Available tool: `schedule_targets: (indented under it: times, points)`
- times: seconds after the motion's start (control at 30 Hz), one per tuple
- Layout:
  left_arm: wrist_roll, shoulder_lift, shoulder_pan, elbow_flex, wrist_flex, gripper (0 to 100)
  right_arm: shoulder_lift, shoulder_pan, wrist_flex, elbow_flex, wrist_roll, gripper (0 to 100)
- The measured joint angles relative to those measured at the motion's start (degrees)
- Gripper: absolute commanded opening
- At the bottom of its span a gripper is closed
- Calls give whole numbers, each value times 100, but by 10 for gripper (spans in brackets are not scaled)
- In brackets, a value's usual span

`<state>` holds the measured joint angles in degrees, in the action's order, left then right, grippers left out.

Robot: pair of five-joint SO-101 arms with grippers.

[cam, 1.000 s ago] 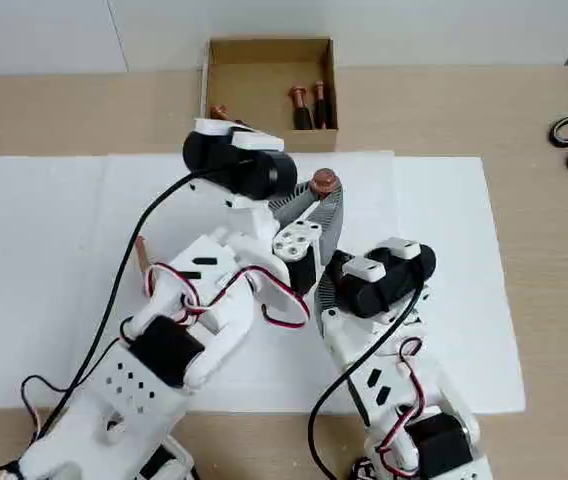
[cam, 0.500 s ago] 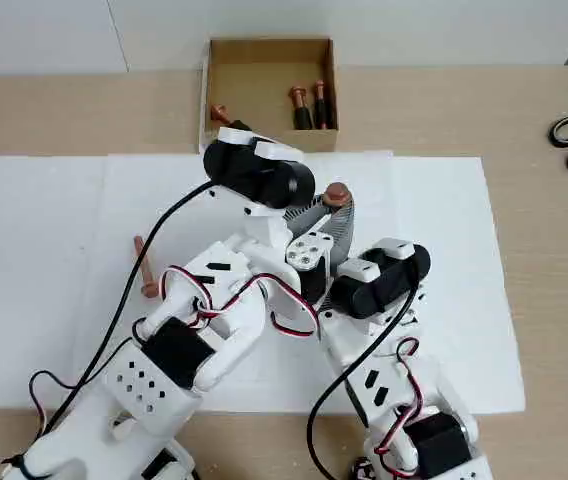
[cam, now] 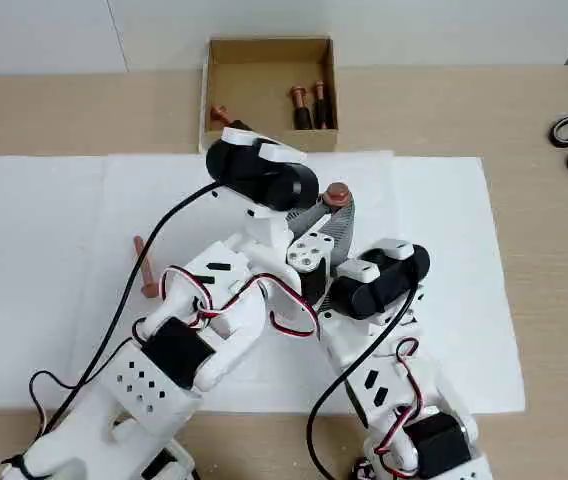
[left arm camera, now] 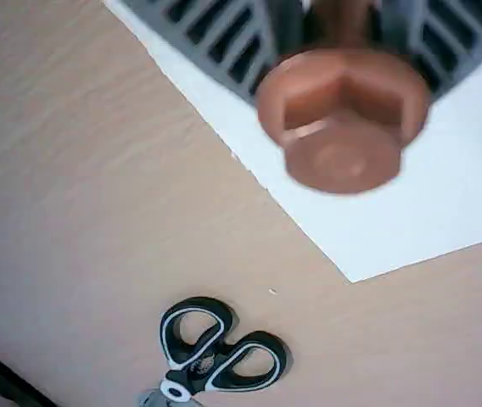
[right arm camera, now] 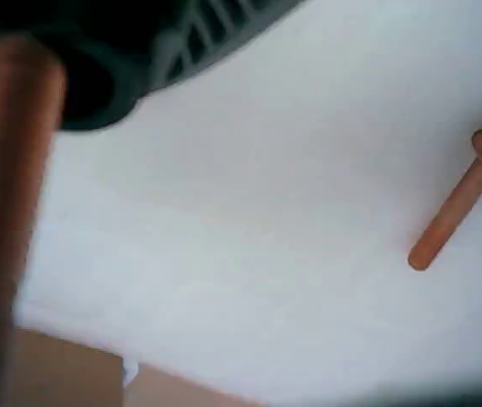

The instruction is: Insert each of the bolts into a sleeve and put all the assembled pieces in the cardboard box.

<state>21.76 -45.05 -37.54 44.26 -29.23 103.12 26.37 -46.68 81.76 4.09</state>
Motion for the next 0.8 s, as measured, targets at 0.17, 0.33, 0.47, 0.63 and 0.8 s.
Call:
schedule_targets:
  times: [0.17,0.33,0.47,0.63,0.8]
  points:
    - [-18,0,176,9,0,6,0,-9,0,0,0,3]
    - [-18,0,185,9,0,6,0,0,0,0,0,3]
    - [-18,0,167,158,0,6,0,9,0,0,0,3]
    - [-18,0,70,308,0,6,0,0,0,0,0,3]
    - [-26,0,35,299,-264,6,0,9,0,0,0,3]
